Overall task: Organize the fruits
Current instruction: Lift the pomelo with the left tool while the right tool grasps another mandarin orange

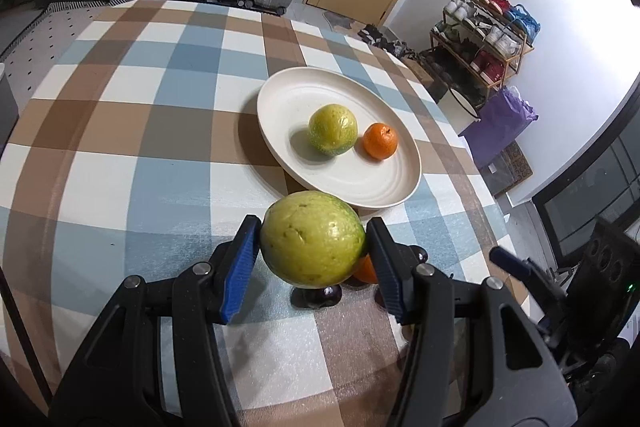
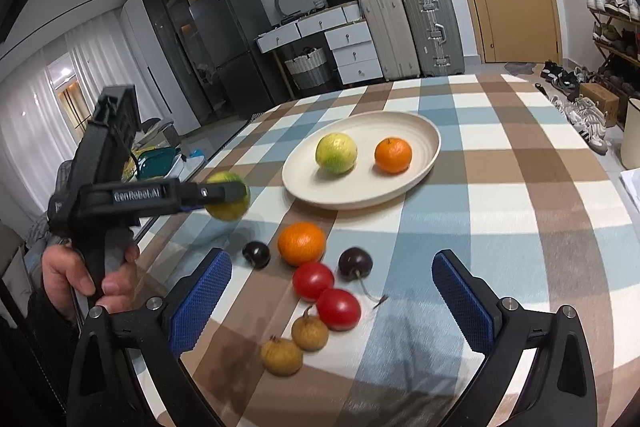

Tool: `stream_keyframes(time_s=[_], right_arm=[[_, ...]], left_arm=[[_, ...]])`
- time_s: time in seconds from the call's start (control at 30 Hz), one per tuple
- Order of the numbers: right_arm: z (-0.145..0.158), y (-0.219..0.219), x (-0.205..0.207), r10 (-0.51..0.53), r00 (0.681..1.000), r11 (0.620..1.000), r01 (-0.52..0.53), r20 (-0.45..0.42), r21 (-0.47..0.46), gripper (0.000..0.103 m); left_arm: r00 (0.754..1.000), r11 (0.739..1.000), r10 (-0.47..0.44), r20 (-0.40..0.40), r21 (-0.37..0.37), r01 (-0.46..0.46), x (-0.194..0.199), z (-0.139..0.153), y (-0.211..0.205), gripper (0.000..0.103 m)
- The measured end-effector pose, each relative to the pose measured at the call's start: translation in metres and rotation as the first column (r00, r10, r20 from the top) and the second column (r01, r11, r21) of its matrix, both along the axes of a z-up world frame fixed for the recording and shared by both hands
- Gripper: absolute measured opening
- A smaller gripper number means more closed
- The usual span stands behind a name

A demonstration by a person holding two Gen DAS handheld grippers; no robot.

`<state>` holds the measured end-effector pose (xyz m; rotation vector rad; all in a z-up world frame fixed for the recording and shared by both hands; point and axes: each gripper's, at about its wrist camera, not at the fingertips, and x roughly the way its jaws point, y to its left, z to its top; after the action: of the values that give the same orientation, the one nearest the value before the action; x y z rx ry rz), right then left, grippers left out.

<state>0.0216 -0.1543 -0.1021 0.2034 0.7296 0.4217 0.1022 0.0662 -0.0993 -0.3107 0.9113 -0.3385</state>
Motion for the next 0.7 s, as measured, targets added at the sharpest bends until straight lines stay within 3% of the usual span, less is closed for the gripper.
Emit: stream_keyframes(time_s=[0.27, 0.7], right_arm=[[-0.007, 0.009, -0.007, 0.021, 0.999, 1.0, -0.021, -0.026, -0.014, 0.103], [-0.008, 0.036, 0.025, 0.087, 0.995, 0.994, -0.089, -0.039, -0.056, 0.102]], left_arm=[[1.0, 1.0, 0.011, 0.022, -0.006, -0.011, -0.016, 0.009, 0.01, 0.052], [0.999, 0.999, 0.038, 0.034, -0.019, -0.038, -0.038, 0.011, 0.034, 0.052]])
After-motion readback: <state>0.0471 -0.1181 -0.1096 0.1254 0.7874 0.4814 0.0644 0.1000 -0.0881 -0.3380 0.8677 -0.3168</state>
